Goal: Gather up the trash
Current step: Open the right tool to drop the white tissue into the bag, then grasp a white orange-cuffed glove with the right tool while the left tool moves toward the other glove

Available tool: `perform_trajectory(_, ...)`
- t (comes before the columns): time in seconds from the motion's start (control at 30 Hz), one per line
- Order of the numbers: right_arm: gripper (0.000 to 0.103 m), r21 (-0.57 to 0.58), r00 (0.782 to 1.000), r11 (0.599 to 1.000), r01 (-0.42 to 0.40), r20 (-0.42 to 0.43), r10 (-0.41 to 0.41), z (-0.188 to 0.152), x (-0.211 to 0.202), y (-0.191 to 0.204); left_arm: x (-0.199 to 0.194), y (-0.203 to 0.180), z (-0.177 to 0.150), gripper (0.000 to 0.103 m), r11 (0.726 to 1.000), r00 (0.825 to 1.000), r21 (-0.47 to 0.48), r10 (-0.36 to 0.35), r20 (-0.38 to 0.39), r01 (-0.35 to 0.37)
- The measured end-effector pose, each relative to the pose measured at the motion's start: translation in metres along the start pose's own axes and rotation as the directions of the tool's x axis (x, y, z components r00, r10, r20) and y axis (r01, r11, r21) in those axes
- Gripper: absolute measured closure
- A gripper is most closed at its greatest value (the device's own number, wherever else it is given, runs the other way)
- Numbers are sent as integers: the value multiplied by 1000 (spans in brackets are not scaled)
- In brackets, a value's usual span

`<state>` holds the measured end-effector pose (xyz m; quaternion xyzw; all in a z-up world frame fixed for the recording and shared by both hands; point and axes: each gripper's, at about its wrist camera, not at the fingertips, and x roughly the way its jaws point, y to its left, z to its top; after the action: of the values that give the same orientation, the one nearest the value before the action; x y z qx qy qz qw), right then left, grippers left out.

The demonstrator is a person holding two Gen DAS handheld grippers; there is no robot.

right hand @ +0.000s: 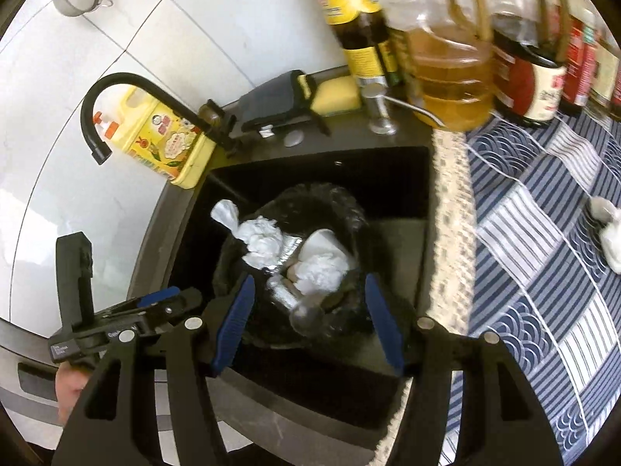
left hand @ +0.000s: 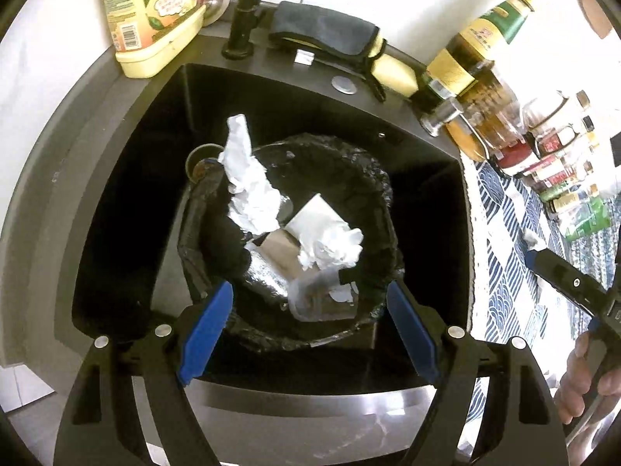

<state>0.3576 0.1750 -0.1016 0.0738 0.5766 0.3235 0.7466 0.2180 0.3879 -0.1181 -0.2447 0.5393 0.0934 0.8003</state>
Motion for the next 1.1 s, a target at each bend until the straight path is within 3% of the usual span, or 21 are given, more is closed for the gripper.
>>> perform_trajectory(0.6,31,24,997,997,69,16,-69,-21,-71,-93,8,-77,-22,23,1000,1000,-12,-21,22,21)
perform_trajectory(1.1,28,135,979,973,189,53,-198,-36,-142,-232,25,-179,-34,23,998,1000,64,-9,14,8)
